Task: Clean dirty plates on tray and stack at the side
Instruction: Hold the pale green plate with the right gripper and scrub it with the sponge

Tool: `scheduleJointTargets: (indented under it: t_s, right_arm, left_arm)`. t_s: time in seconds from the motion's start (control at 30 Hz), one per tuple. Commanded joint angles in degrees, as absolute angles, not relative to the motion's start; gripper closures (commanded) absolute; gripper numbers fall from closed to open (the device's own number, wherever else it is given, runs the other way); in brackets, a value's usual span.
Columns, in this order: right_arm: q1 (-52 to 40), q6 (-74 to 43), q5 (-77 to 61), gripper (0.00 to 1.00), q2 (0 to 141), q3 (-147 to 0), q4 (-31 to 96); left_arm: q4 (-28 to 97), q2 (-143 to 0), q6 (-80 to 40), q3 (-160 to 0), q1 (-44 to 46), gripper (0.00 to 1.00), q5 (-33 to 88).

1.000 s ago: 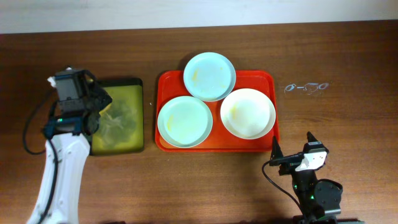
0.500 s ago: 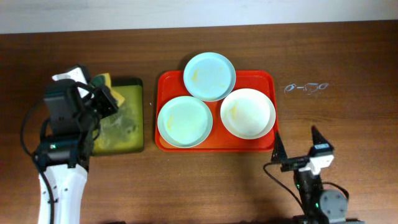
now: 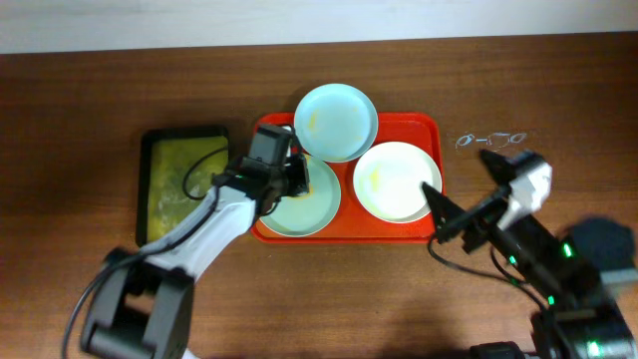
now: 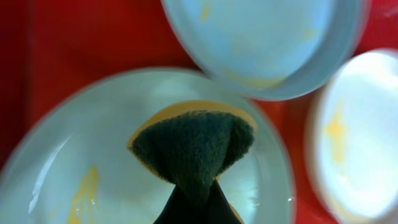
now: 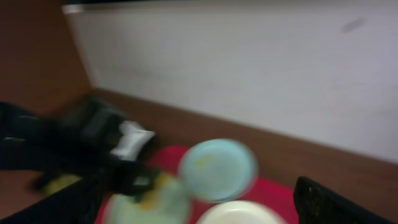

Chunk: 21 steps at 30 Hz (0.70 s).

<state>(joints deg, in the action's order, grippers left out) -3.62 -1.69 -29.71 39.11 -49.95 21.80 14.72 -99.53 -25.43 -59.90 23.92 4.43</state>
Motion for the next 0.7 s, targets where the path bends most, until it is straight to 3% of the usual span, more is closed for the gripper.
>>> scheduleJointTargets:
  t_s: [0.0, 0.07, 0.17, 0.23, 0.3, 0.37, 0.43, 0.47, 0.67]
  right_arm:
    - [-3.3, -12.7, -39.0, 0.02, 47.3, -51.4, 19.4]
    - [-3.5, -13.2, -37.9, 0.01, 52.2, -54.2, 22.9]
    - [-5.3, -13.0, -28.2, 0.00, 61.1, -63.1, 36.3]
    - [-7.5, -10.9, -27.0, 0.10, 67.7, -68.1, 41.5]
    - [-10.4, -8.9, -26.9, 0.27, 72.8, -69.6, 41.5]
    - [-13.5, -8.8, -26.9, 0.44, 78.6, -69.7, 38.0]
    - [-15.2, -8.8, -26.8, 0.52, 84.4, -69.7, 34.7]
    - [-15.7, -8.8, -26.7, 0.53, 87.0, -69.7, 33.6]
    - [-20.8, -7.5, -26.0, 0.57, 104.0, -69.7, 25.3]
  left_arm:
    - [14.7, -105.1, -27.0, -59.9, 24.3, 0.98, 3.2]
    - [16.4, -104.7, -26.9, -60.2, 24.2, 0.69, 3.2]
    - [20.7, -100.4, -26.9, -62.8, 24.2, 0.61, 3.2]
    - [22.4, -95.3, -26.9, -64.7, 23.1, 0.53, 3.2]
    - [22.9, -91.0, -26.9, -64.8, 21.9, 0.40, 3.2]
    - [25.1, -87.1, -26.9, -64.8, 20.6, 0.35, 2.1]
    - [28.6, -85.9, -26.9, -64.8, 19.5, 0.32, -3.0]
    - [30.1, -85.9, -26.9, -64.8, 19.0, 0.27, -4.6]
    - [35.2, -86.3, -26.9, -64.8, 16.5, 0.20, -5.5]
